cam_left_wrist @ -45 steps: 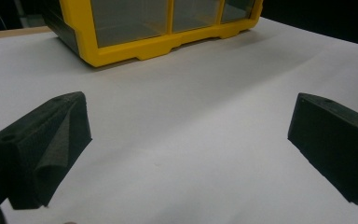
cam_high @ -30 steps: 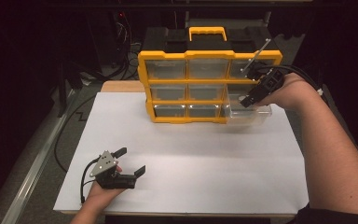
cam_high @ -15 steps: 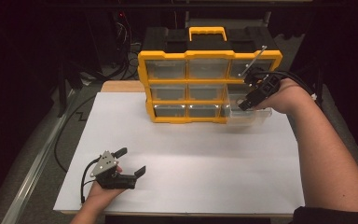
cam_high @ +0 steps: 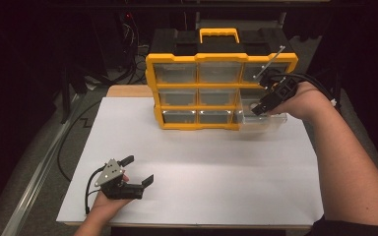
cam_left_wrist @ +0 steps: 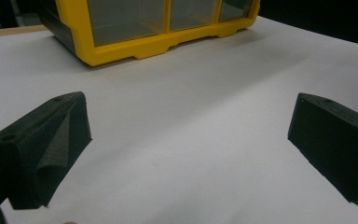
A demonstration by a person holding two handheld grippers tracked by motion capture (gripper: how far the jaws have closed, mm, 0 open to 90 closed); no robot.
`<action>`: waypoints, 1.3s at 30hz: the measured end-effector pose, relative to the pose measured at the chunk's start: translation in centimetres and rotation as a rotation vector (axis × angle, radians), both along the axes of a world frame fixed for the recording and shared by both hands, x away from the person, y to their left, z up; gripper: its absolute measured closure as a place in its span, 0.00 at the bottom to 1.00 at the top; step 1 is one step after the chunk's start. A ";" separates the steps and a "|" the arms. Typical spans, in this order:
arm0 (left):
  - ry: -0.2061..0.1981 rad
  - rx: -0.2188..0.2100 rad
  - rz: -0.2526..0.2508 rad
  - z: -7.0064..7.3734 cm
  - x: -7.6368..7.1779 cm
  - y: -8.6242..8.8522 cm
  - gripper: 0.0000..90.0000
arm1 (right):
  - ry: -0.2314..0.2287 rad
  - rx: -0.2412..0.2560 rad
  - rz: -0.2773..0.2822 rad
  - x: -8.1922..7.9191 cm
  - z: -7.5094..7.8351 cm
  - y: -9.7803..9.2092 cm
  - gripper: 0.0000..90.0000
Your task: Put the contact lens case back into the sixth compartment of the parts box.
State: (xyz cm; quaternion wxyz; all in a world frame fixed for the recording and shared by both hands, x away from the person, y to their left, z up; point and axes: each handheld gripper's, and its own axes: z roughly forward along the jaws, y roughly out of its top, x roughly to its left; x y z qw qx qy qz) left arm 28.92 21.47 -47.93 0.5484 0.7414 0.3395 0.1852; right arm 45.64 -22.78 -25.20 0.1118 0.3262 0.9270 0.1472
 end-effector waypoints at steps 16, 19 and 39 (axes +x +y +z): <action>0.002 0.004 -0.003 0.0 0.0 -0.1 0.00 | -0.017 0.027 -0.003 -2.5 1.5 -1.8 0.12; 0.002 0.002 -0.001 0.0 0.0 -0.1 0.00 | -0.007 0.019 -0.008 -3.2 1.4 -2.0 0.12; -0.003 -0.007 0.009 0.2 -0.1 -0.1 0.00 | 0.015 0.017 -0.019 -7.4 -0.8 -4.1 0.12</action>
